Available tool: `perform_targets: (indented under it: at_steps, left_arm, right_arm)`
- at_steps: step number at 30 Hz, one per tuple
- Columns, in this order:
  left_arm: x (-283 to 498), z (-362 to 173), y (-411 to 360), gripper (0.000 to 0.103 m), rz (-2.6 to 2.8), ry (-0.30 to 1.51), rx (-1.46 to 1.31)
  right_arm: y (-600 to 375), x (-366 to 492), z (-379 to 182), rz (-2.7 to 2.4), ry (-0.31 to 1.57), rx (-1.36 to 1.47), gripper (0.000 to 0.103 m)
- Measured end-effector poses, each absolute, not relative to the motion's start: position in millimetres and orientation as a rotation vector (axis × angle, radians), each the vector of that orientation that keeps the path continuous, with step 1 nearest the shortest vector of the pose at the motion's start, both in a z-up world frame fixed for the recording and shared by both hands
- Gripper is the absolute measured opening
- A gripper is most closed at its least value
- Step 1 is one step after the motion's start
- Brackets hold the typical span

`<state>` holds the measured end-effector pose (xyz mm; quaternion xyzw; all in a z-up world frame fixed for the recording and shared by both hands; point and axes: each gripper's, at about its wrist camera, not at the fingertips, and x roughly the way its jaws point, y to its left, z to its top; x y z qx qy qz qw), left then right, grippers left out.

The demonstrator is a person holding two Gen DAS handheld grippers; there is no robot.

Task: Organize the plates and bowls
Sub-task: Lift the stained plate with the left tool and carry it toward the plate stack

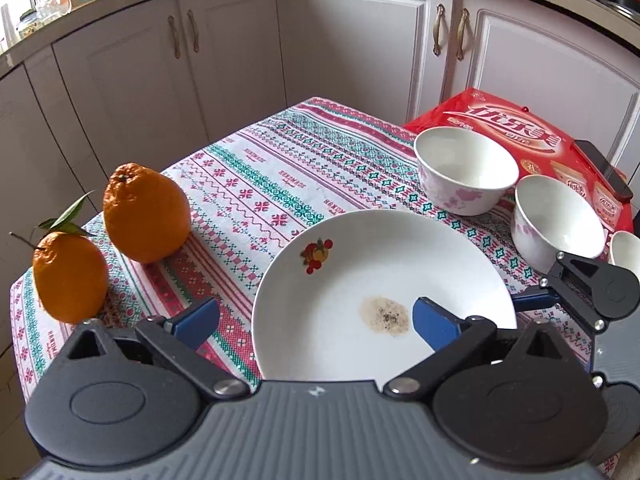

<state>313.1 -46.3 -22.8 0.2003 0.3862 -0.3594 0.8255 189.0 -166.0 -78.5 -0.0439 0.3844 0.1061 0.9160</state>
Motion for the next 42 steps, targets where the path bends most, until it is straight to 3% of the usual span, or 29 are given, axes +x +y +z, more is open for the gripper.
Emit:
perform_targets:
  at_steps: [12,16,23,42]
  left_arm:
    - [358,-49,-78,0.1,-0.828,0.973,0.481]
    - [361,-54,-88,0.089,-0.858,1.006,0.54]
    - [369,-58,-93,0.085,-0.907,1.051,0.56]
    - [376,-58,-92,0.084,-0.974,1.099,0.532]
  right_arm:
    - [-167,191,-79,0.227,0.776,-0.087,0.103]
    - [-169,192,-78,0.23,0.767,-0.089,0.099]
    - [-168,193,-77,0.233,0.762,-0.093,0.096]
    - [-165,194,-75,0.251,0.763,-0.098,0.094]
